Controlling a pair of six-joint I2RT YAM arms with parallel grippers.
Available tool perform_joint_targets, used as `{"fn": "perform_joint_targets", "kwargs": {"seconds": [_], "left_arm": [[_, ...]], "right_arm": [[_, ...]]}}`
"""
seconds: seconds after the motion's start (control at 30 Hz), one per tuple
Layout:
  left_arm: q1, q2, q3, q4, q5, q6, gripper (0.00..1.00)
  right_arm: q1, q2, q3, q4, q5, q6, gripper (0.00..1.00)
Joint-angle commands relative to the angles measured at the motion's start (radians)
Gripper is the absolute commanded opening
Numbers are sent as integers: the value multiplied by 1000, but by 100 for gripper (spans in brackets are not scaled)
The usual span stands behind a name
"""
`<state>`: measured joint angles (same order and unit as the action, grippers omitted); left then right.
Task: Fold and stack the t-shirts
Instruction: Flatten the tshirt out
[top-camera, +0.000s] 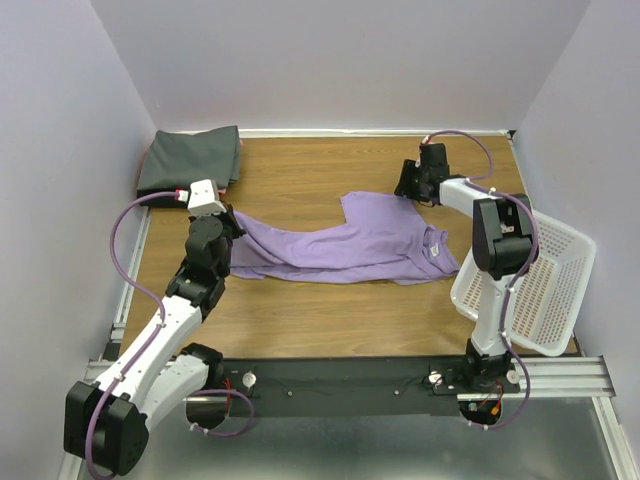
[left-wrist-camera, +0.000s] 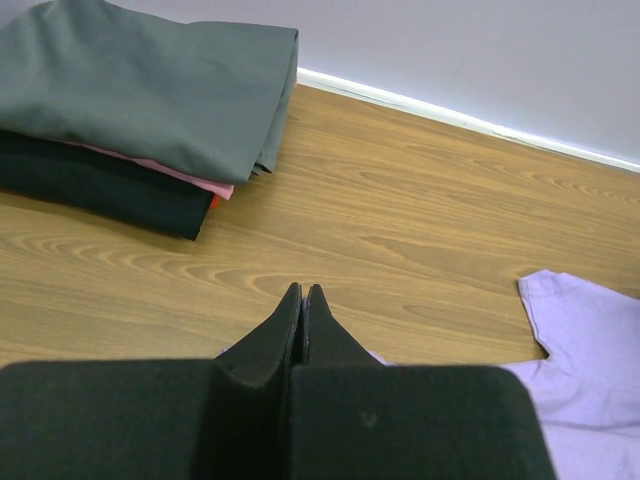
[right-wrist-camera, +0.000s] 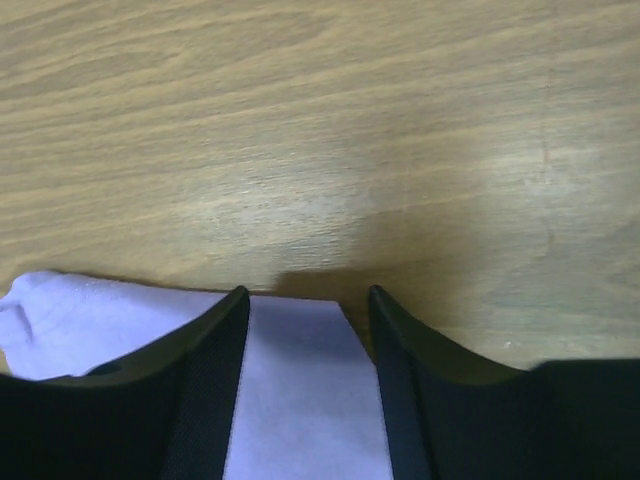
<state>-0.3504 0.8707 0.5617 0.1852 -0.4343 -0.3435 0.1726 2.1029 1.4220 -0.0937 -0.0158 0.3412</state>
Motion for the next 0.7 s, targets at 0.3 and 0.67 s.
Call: {"fn": "perform_joint_targets", "kwargs": {"seconds": [0.3,0.67], "left_arm": [[5,-33,-5,13,-15,9,0],[5,-27,-13,34,11,3,0]], "right_arm": [[2,-47,-12,6,-144,1,2],[34,-446,-382,35,-124,18,2]]}}
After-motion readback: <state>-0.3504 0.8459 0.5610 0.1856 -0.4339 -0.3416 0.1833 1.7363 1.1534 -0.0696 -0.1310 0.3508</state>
